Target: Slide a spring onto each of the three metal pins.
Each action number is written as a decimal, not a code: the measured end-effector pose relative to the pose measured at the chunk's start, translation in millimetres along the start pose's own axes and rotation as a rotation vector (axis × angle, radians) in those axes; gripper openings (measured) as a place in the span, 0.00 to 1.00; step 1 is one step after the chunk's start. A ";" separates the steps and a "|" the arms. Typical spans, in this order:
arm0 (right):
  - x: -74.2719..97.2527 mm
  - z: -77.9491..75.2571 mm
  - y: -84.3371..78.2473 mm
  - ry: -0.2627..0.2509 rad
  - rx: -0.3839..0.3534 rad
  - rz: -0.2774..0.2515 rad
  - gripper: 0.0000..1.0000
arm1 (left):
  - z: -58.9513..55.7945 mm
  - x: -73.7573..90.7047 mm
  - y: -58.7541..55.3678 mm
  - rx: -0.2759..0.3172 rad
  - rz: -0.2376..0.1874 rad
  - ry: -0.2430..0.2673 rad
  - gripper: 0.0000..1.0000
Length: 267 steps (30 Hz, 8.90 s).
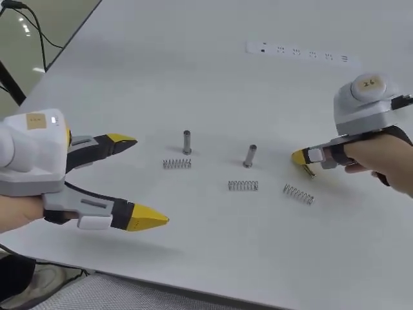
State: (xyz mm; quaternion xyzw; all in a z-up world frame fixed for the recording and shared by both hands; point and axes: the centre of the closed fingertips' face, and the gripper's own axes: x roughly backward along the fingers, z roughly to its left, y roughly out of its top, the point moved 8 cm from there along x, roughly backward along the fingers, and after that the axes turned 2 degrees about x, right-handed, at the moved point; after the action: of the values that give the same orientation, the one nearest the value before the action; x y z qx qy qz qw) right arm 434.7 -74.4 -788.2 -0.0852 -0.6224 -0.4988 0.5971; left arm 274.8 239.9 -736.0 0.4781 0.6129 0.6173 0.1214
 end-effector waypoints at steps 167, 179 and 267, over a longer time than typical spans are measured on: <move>19.9 44.5 -45.6 0.155 0.705 0.254 0.20 | -1.2 -1.7 0.4 -0.002 -0.025 0.019 0.97; 14.2 45.8 -41.0 0.154 0.732 0.276 0.17 | 1.2 -3.1 0.4 0.002 -0.023 0.014 0.97; 64.6 128.6 -26.2 0.246 0.985 0.112 0.13 | -65.3 -123.0 28.9 -0.091 -0.113 -0.348 0.35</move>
State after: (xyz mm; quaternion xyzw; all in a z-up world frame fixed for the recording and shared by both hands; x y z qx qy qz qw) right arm 314.1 -25.9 -721.3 0.2327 -0.7032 -0.1197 0.6610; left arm 302.2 101.2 -751.5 0.5364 0.5802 0.5445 0.2815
